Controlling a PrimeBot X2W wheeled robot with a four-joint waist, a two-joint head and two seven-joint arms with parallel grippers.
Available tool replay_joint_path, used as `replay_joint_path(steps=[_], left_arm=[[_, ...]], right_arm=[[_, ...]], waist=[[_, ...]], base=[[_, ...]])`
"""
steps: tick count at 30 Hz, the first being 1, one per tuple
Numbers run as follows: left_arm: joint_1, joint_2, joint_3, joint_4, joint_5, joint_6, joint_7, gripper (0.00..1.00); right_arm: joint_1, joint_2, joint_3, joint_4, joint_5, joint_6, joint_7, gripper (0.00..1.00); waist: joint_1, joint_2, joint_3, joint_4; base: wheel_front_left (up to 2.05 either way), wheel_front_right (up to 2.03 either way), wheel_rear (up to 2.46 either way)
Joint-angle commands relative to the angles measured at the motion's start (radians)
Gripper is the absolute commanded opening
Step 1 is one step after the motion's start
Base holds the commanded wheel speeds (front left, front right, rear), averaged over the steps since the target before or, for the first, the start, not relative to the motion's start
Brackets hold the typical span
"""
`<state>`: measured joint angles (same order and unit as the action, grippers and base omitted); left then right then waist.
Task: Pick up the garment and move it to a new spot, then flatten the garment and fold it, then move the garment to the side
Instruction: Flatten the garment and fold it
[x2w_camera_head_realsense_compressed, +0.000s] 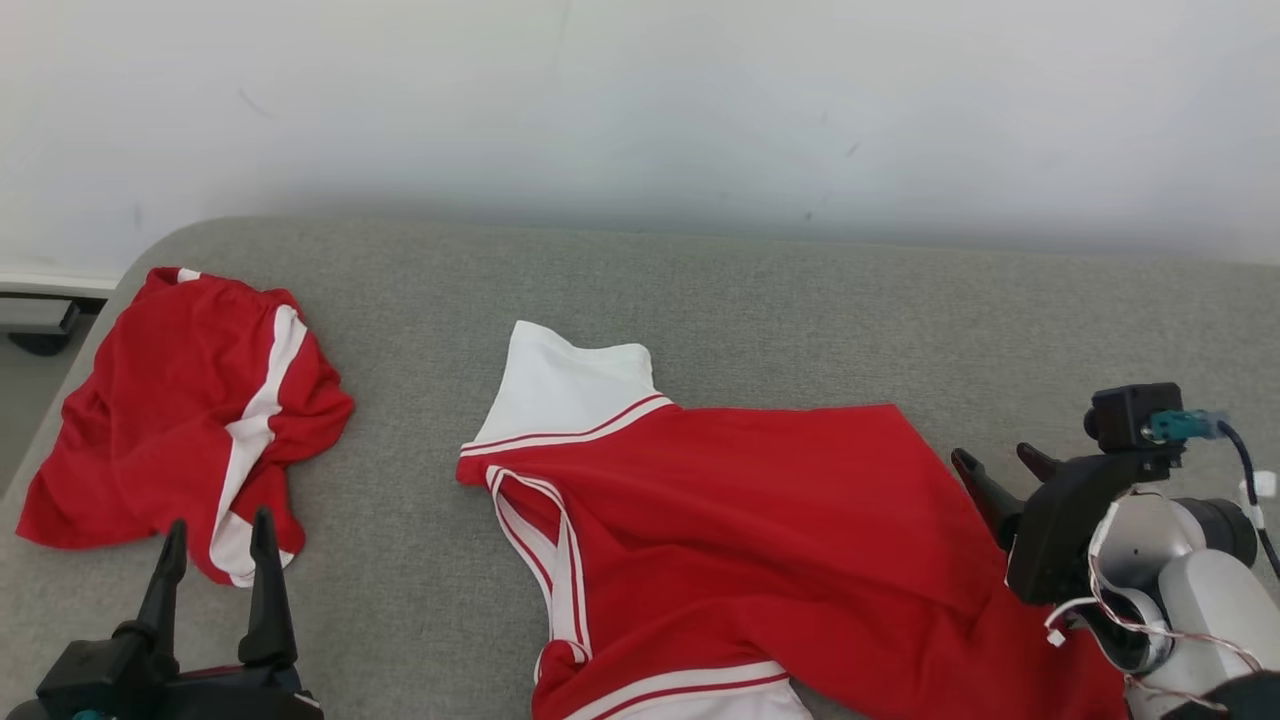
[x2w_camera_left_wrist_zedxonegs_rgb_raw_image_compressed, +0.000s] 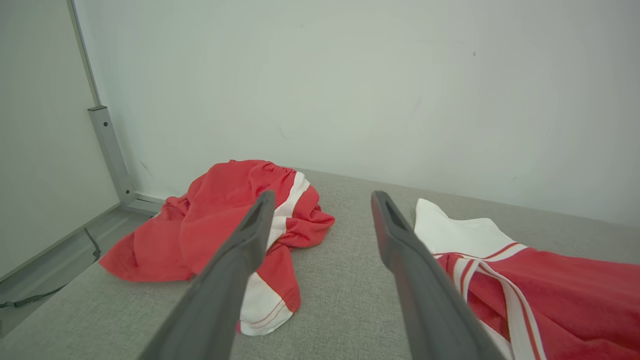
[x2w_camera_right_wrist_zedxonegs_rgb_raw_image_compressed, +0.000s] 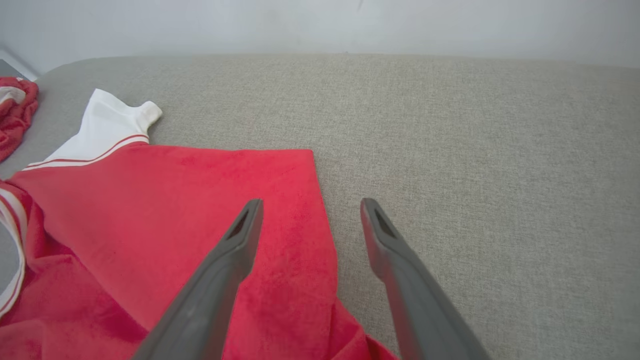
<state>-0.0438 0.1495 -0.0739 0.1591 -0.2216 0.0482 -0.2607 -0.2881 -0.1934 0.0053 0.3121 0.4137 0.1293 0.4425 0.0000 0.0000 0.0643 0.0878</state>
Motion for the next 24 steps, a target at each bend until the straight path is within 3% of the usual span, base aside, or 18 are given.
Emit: replay_joint_path(steps=[1, 11, 18, 19, 20, 21, 24], left_arm=[[-0.001, 0.003, 0.001, -0.005, 0.004, 0.004, -0.006, 1.00], [-0.016, 0.002, -0.003, -0.006, 0.000, 0.001, -0.006, 1.00], [-0.031, -0.006, -0.005, 0.001, 0.001, -0.003, -0.006, 1.00], [-0.033, -0.007, -0.006, 0.002, 0.001, -0.004, -0.006, 1.00], [-0.036, -0.007, -0.006, 0.003, 0.001, -0.005, -0.006, 1.00], [-0.037, -0.008, -0.005, 0.004, 0.001, -0.006, -0.006, 1.00], [-0.039, -0.010, 0.000, 0.008, 0.001, -0.009, -0.006, 1.00]], right_arm=[[-0.029, -0.009, 0.012, 0.038, 0.003, 0.003, -0.008, 1.00], [-0.182, -0.001, 0.072, 0.361, 0.020, 0.003, -0.036, 1.00], [-0.261, 0.013, 0.114, 0.510, 0.035, 0.003, -0.058, 1.00], [-0.272, 0.013, 0.120, 0.524, 0.040, 0.003, -0.061, 0.89], [-0.281, 0.014, 0.133, 0.534, 0.041, 0.003, -0.066, 0.33], [-0.289, 0.017, 0.144, 0.543, 0.050, 0.003, -0.070, 0.00], [-0.314, 0.017, 0.170, 0.557, 0.079, 0.003, -0.090, 0.00]], waist=[[0.0000, 0.0000, 0.007, 0.010], [0.0000, 0.0000, 0.029, 0.045], [0.0000, 0.0000, 0.045, 0.068], [0.0000, 0.0000, 0.048, 0.071], [0.0000, 0.0000, 0.049, 0.073], [0.0000, 0.0000, 0.051, 0.074], [0.0000, 0.0000, 0.053, 0.075]], base=[[0.00, 0.00, 0.00], [0.00, 0.00, 0.00], [0.00, 0.00, 0.00], [0.00, 0.00, 0.00], [0.00, 0.00, 0.00], [0.00, 0.00, 0.00], [0.00, 0.00, 0.00]])
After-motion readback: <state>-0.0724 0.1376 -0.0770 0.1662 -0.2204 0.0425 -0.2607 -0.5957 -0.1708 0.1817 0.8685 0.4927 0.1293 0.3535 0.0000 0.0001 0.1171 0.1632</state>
